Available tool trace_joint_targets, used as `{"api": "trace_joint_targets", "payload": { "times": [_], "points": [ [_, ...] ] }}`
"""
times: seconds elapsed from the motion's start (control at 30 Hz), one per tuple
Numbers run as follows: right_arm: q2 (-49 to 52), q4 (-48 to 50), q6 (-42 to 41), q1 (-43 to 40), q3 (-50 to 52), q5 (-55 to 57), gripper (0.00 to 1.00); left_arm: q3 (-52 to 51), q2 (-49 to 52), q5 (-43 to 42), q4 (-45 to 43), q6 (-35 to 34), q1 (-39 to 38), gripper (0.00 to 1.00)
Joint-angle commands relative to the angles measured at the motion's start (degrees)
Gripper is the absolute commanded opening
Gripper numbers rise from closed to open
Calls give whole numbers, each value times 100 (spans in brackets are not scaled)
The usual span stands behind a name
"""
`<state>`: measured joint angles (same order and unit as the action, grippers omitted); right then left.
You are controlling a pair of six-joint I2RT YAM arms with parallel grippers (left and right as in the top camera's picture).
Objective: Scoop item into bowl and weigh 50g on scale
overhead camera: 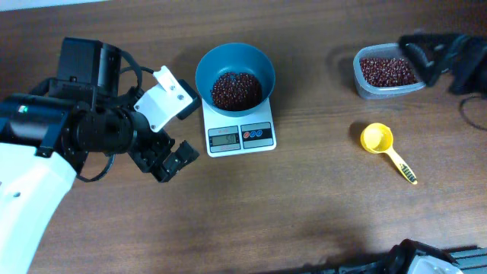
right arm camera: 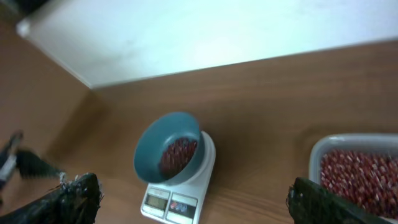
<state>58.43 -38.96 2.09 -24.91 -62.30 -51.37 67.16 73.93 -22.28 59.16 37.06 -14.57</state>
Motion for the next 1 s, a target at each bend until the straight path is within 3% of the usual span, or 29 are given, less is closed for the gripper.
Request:
{"api": "trace_joint_targets", "payload": {
  "times": [0.0,0.1,0.2,0.53,0.97],
  "points": [
    [-649,-138,372,1113,-59,1993,99,-15,-17,-44,4,-39,9,99],
    [-1335,-568,369,2247,-39,3300,98,-15,-17,-44,4,-39,9,99],
    [-2135,-345,372,2916,625,3696,99,-15,-17,-46,4,-39,9,99],
    [-5388,2846,369,2771,4911,3733,99,-15,-17,-44,4,-39,9,99],
    [-5825,3436,374,2782,6083,4138,99,-15,-17,-44,4,-39,9,99]
  ]
}}
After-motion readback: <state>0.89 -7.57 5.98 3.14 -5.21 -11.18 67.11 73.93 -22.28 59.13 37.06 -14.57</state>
